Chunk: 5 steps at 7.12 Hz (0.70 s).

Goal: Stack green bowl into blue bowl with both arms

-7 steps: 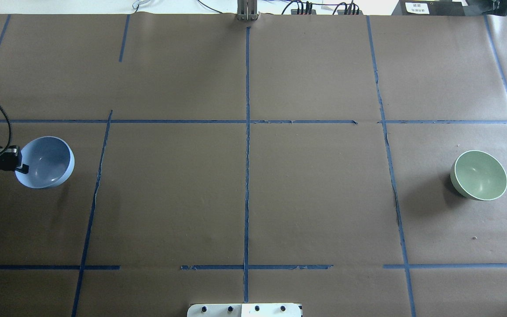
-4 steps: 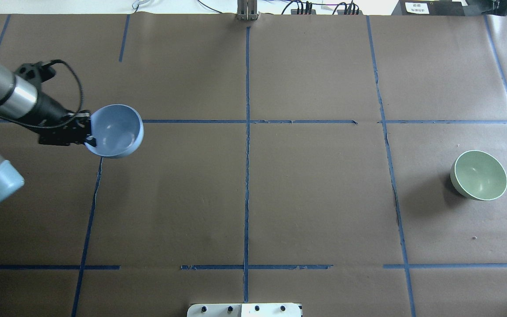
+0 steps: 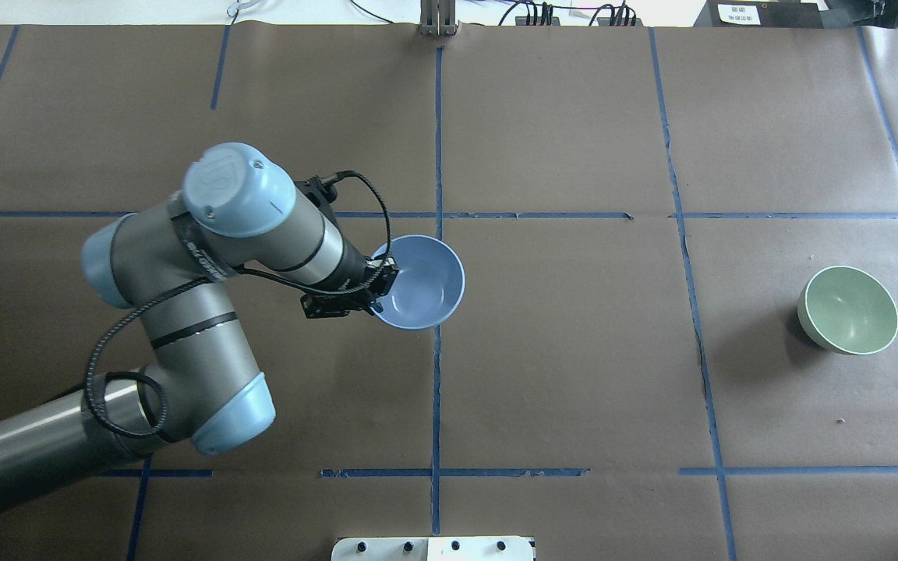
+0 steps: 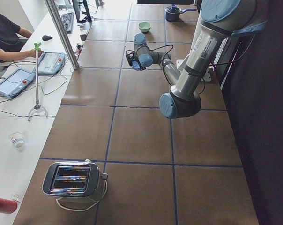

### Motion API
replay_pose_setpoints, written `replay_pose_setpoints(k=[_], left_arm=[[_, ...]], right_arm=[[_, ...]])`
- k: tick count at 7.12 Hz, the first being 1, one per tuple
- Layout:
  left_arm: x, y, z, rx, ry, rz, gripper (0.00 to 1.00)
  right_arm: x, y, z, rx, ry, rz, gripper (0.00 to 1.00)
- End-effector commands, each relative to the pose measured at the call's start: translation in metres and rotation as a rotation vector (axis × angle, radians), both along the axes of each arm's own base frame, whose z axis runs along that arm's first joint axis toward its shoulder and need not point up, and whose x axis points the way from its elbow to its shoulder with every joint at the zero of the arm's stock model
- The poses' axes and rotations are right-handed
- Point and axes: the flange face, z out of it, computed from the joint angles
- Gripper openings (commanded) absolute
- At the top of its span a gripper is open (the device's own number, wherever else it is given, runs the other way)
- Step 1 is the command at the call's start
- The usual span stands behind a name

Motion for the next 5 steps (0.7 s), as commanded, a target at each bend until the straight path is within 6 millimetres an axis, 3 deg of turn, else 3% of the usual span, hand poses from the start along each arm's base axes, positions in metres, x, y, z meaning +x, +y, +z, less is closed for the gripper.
replay_pose_setpoints(k=[1, 4, 5], left_arm=[[0.05, 0.008, 0.0, 0.025, -0.043, -0.015, 0.0], [0.051, 0.006, 0.013, 0.074, -0.06, 0.017, 0.03], [0.049, 0.002, 0.016, 0.096, -0.066, 0.026, 0.27]], right_arm=[[-0.003, 0.003, 0.001, -0.008, -0.048, -0.002, 1.0], [-0.004, 0.005, -0.001, -0.009, -0.068, -0.003, 1.0], [-0.004, 0.005, -0.001, -0.007, -0.068, -0.003, 1.0]])
